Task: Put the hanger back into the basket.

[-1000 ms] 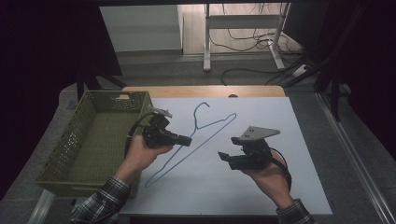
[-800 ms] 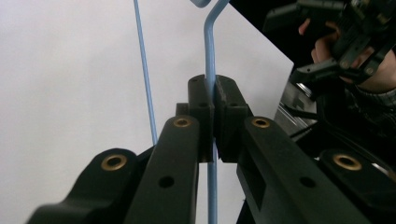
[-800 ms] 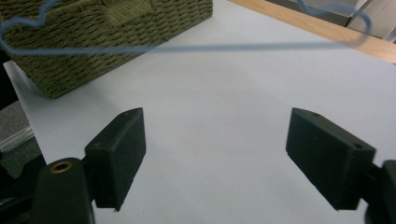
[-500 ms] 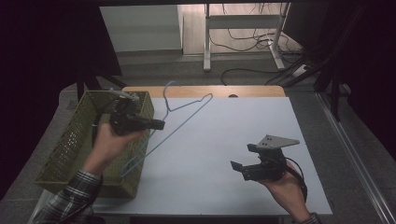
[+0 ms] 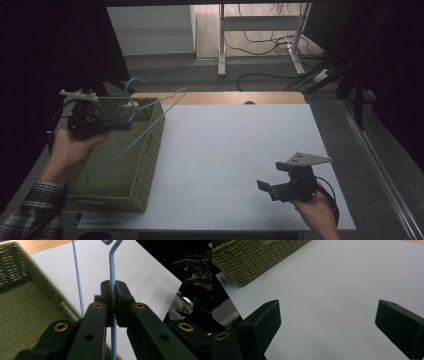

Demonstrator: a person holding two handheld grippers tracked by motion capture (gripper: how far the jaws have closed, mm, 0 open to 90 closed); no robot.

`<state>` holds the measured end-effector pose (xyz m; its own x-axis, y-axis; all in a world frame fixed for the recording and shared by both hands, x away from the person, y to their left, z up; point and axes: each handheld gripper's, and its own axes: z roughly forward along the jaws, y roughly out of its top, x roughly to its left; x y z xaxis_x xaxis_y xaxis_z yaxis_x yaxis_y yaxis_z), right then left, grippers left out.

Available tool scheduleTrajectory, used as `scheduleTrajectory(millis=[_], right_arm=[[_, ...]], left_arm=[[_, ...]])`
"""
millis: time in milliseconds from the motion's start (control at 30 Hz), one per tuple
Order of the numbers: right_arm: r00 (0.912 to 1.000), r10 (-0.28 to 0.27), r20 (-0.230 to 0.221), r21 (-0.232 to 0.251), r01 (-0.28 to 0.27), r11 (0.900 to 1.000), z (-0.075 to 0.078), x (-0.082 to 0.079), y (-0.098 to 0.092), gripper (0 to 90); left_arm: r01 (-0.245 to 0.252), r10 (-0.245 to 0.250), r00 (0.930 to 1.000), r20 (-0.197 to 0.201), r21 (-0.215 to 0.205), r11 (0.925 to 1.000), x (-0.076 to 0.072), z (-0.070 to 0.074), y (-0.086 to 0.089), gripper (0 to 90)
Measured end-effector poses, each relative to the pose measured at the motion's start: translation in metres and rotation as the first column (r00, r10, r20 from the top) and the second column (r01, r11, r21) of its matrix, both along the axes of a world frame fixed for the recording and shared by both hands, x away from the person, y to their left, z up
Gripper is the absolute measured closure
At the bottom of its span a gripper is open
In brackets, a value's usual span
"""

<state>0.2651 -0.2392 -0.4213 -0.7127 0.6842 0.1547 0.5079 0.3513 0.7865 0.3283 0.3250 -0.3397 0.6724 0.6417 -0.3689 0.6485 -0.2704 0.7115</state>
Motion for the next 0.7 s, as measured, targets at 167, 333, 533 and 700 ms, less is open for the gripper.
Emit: scheduleTrajectory(millis=[167,333,533,700], right_arm=[[0.9997,-0.022,-0.005,0.004,0.022,1.000,-0.002,0.000,-0.008,4.7],[0.9995,-0.031,-0.001,-0.006,0.031,0.999,-0.004,-0.002,-0.012,3.3],[0.9989,-0.044,0.013,-0.006,0.044,0.999,-0.006,-0.006,-0.019,1.4],[0.9980,-0.061,0.019,-0.005,0.061,0.998,-0.008,-0.009,-0.027,0.4]], left_arm=[[-0.027,0.027,0.9996,0.001,0.011,0.9996,-0.003,-0.003,0.021,87.5],[-0.062,0.062,0.9981,-0.005,0.016,0.9980,-0.004,-0.012,0.045,87.5],[-0.111,0.111,0.9936,-0.020,0.004,0.9938,-0.006,-0.029,0.072,87.5],[-0.119,0.119,0.9920,-0.043,-0.004,0.9929,-0.008,-0.047,0.089,87.5]])
